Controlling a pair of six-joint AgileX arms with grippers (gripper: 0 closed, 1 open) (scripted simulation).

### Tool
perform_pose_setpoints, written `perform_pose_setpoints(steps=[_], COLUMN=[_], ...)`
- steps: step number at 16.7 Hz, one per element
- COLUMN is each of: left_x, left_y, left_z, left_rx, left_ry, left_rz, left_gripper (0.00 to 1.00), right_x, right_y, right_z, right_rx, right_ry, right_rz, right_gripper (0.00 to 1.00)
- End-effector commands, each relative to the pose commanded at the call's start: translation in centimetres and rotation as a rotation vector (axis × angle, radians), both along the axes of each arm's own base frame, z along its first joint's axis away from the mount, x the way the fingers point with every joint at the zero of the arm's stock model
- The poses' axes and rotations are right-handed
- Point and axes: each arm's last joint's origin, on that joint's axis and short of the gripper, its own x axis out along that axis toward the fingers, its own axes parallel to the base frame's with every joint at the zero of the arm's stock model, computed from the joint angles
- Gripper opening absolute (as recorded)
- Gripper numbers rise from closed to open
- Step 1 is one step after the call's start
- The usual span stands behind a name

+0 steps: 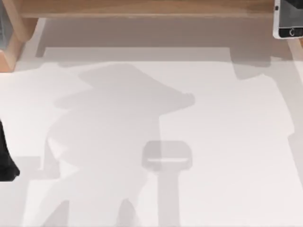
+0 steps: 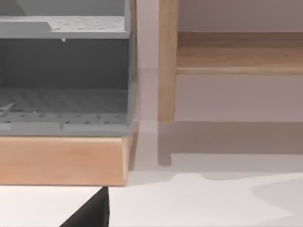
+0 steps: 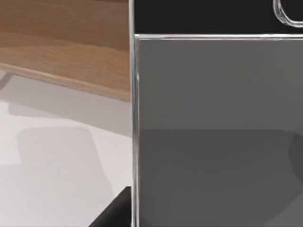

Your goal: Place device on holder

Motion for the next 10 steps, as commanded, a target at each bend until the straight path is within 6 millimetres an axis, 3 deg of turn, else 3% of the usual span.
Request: perform_pose_setpoints(steps=[5,10], left_x=[0.0,0.0], left_y=[0.0,0.0], left_z=[0.0,0.0], left_rx=[0.0,0.0], left_ry=[0.0,0.0], left_rz=[0.0,0.0], left_gripper=[1.0,1.0], right_x=[-1.7,-4.4], right_y=[-7.3,-13.6], right_z=[0.4,-0.8], right_rx=[-0.064,-0.155], right_ry=[-0.167,-0.262], right_rz=[-0.062,-0.14], right_gripper=[0.0,0.0])
